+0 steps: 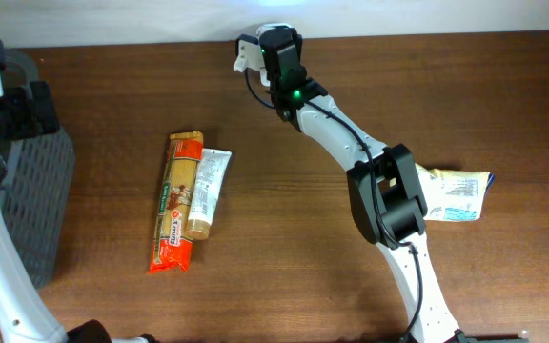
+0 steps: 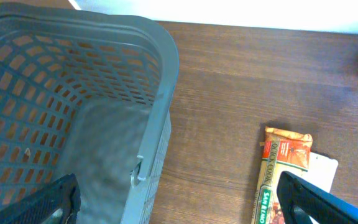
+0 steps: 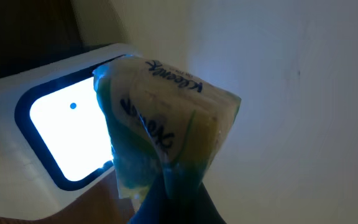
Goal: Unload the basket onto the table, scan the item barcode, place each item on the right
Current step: 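Lift the Kleenex pack and hold it against the scanner window, then lower the Kleenex pack beside the snack bag at right and release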
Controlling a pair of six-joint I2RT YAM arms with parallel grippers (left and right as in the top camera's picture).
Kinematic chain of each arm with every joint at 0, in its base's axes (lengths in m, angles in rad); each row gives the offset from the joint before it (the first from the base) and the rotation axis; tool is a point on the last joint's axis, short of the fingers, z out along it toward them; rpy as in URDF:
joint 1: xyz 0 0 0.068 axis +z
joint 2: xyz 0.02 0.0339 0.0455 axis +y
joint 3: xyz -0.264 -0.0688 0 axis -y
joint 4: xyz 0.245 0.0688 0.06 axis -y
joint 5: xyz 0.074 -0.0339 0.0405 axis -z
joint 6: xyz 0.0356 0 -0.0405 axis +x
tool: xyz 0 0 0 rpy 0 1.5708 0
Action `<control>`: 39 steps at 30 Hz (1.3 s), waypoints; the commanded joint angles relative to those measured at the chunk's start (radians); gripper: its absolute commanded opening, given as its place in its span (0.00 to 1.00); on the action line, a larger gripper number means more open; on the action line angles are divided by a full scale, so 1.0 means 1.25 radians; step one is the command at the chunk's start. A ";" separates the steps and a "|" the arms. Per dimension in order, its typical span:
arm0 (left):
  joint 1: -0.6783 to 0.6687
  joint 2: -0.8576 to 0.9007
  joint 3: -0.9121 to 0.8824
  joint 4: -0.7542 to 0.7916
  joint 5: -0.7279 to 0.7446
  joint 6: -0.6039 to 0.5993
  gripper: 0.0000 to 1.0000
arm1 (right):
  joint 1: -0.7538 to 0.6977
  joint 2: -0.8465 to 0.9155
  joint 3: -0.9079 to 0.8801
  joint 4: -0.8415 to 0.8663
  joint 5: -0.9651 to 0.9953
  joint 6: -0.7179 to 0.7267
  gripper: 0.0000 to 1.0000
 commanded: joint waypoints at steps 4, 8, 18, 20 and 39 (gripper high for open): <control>0.004 0.000 0.002 0.001 0.006 0.010 0.99 | -0.002 -0.174 0.007 -0.338 -0.060 0.412 0.04; 0.004 0.000 0.002 0.001 0.006 0.010 0.99 | -0.002 -0.320 0.007 -0.755 -0.382 0.915 0.04; 0.004 0.001 0.002 0.001 0.006 0.010 0.99 | -0.004 -0.323 -0.291 -1.057 -0.332 1.038 0.04; 0.004 0.000 0.002 0.001 0.006 0.010 0.99 | -0.051 -0.323 -0.366 -1.025 -0.255 1.196 0.04; 0.004 0.000 0.002 0.001 0.006 0.010 0.99 | -0.051 -0.318 -0.202 -0.898 -0.750 1.256 0.88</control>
